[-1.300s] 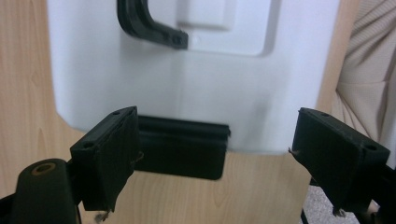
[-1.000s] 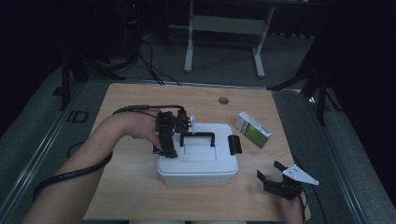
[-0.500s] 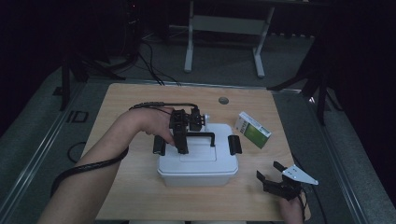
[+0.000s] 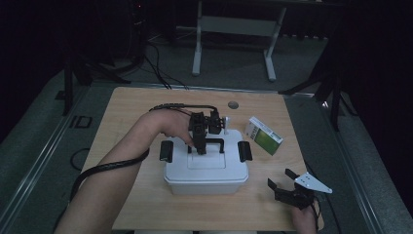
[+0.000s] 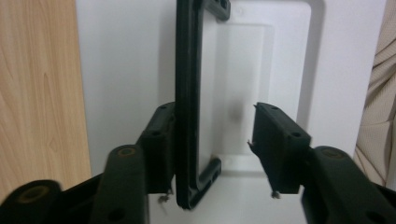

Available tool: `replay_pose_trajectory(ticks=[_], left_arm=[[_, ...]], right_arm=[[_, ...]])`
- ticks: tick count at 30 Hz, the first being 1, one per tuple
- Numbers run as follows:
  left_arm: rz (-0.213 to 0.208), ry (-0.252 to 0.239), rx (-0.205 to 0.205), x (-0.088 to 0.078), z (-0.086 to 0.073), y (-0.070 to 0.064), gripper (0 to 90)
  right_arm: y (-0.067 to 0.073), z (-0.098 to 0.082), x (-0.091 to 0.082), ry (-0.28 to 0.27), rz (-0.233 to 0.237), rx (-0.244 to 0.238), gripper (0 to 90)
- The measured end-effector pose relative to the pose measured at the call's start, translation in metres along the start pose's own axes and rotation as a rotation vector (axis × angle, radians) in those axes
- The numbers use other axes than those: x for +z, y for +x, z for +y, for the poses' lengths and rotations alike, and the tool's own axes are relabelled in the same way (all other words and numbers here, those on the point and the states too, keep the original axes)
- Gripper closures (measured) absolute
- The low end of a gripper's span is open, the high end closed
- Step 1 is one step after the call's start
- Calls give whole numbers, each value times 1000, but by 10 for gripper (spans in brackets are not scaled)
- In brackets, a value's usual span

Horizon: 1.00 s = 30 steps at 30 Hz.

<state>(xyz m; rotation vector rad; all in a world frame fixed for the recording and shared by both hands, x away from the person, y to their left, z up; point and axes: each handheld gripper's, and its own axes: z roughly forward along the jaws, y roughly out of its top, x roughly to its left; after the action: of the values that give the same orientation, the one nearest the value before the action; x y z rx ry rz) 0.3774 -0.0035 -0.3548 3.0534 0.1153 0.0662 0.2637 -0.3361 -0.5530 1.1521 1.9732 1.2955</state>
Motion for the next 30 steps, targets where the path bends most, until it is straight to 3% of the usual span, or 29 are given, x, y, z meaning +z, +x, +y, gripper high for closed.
replay_pose_trajectory(ticks=[10, 18, 26, 30], left_arm=[[-20, 23, -7, 8, 9, 5, 651], [-42, 25, -14, 13, 13, 9, 817], [-57, 40, -8, 12, 17, 7, 838], [-43, 44, -10, 11, 18, 6, 842]], right_arm=[[0, 0, -1, -3, 4, 4, 138], [0, 0, -1, -5, 6, 6, 138], [0, 0, -1, -5, 8, 3, 138], [0, 0, -1, -6, 10, 5, 138]])
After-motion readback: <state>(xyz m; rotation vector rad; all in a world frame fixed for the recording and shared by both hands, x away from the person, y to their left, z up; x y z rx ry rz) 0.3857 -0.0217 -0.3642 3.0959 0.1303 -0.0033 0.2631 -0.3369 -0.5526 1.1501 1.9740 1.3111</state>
